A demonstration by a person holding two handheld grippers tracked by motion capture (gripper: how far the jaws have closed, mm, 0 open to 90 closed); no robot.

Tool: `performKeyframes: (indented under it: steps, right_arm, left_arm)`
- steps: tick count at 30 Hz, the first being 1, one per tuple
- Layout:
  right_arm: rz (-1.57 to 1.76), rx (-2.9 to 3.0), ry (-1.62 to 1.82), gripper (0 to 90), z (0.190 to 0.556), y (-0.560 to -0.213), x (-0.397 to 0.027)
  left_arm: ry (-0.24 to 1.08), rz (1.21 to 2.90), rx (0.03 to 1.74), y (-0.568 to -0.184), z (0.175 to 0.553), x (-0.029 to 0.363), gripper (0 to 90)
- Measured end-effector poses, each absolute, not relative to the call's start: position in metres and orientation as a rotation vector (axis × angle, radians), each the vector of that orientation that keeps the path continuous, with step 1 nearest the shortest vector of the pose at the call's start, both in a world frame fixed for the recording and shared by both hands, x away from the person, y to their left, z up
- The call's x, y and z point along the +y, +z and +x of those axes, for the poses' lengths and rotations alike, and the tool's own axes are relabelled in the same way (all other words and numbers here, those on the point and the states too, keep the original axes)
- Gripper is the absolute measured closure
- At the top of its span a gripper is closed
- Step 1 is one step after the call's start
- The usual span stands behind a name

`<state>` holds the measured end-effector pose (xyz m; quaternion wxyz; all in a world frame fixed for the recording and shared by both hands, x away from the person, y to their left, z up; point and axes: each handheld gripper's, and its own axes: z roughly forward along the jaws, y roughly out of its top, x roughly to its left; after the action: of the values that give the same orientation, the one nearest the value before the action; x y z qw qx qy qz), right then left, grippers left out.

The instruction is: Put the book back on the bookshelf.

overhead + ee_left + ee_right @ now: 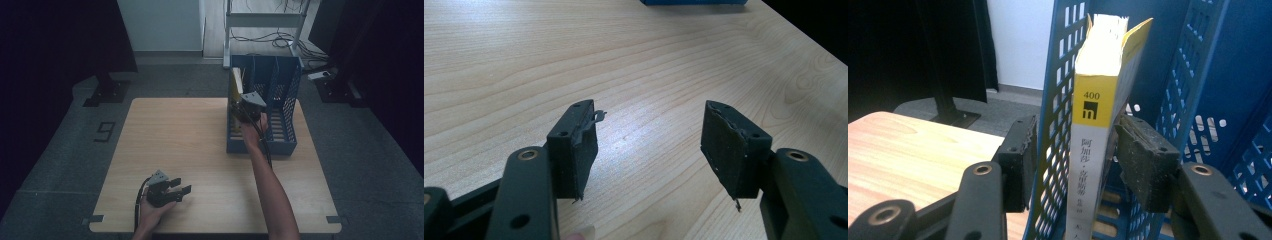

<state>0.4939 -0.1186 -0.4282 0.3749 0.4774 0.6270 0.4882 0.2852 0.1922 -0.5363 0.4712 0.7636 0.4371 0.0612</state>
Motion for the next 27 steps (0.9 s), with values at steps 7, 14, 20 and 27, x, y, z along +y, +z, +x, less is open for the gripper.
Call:
performKeyframes:
  steps: [7, 14, 20, 27]
  right_arm:
    - [1.215, 1.623, 1.283, 49.8, 0.485, -0.427, -0.121]
    - [1.221, 1.649, 1.301, 48.9, 0.474, -0.432, -0.124]
    - [1.214, 1.660, 1.308, 49.1, 0.455, -0.435, -0.129]
    - [1.177, 1.674, 1.354, 49.4, 0.428, -0.433, -0.139]
  left_arm:
    - [0.149, 1.868, 1.074, -0.536, 0.285, 0.193, 39.2]
    - [0.149, 1.868, 1.077, -0.536, 0.285, 0.194, 39.0]
    - [0.152, 1.858, 1.083, -0.534, 0.285, 0.195, 38.8]
    - [0.159, 1.851, 1.087, -0.532, 0.286, 0.198, 38.5]
